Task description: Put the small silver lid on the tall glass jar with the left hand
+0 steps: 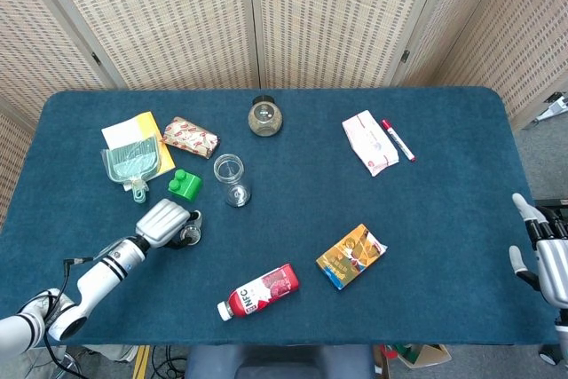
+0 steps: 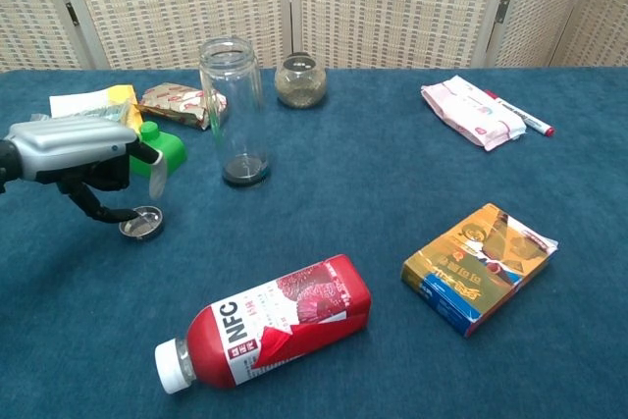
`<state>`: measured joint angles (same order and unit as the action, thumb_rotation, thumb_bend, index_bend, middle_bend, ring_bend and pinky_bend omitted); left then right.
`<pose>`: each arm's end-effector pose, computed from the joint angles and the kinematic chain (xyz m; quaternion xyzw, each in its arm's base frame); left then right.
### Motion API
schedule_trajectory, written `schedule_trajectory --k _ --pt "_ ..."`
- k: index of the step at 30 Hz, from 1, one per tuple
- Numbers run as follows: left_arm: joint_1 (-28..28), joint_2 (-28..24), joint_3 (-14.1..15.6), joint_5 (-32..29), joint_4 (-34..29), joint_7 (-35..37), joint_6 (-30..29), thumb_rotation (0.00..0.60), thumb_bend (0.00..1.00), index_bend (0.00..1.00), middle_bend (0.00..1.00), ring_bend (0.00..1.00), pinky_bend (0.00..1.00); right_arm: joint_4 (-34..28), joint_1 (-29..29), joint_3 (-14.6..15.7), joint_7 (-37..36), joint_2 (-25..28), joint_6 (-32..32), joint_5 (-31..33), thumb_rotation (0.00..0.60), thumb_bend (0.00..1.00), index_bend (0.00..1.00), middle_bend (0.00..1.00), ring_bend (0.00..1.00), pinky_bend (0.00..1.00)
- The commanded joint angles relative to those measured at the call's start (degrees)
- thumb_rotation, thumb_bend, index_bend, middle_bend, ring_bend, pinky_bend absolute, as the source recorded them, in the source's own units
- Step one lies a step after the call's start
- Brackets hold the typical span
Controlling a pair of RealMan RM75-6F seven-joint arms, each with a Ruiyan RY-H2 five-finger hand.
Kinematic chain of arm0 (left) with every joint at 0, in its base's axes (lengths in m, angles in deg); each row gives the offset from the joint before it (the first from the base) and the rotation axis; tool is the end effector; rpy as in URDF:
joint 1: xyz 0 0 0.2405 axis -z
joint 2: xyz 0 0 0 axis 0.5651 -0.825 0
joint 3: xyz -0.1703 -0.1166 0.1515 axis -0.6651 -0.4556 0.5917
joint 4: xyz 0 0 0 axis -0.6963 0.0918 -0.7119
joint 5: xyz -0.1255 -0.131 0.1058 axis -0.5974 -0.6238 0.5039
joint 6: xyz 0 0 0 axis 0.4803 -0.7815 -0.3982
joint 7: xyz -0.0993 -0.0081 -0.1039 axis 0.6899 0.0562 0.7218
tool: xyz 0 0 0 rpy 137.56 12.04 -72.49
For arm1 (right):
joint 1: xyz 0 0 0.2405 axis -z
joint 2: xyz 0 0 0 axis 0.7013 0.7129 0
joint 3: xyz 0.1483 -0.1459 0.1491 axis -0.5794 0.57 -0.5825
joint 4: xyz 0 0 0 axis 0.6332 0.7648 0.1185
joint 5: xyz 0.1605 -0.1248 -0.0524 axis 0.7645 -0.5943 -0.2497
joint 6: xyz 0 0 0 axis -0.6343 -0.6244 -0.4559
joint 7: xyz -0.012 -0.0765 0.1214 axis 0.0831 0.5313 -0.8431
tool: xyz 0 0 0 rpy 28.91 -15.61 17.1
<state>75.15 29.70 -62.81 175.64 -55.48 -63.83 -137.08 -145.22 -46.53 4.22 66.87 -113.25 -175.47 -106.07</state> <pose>-0.2244 0.3477 0.0088 -0.8239 -0.3056 -0.3208 0.3533 -0.3146 -0.1697 0.1948 0.5901 -0.3437 0.3536 0.6392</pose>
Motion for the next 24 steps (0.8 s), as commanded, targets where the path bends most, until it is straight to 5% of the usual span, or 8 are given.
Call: schedule_trajectory --k 1,24 --pt "0.3 0.4 0.1 -0.6 0.4 -0.4 0.4 0.6 0.33 0.48 1.0 0.96 1.0 0.2 0.1 0.0 -0.3 0.0 0.0 0.1 0.6 0.43 0.05 0.2 0.14 0.29" --pt "0.9 2.1 0.9 -4.1 1.7 -0.9 1.8 0.6 0.33 0.55 1.0 0.97 1.0 1.7 1.2 0.0 -2.1 -0.1 -1.0 0.3 0.6 0.43 0.05 0.2 0.14 0.29"
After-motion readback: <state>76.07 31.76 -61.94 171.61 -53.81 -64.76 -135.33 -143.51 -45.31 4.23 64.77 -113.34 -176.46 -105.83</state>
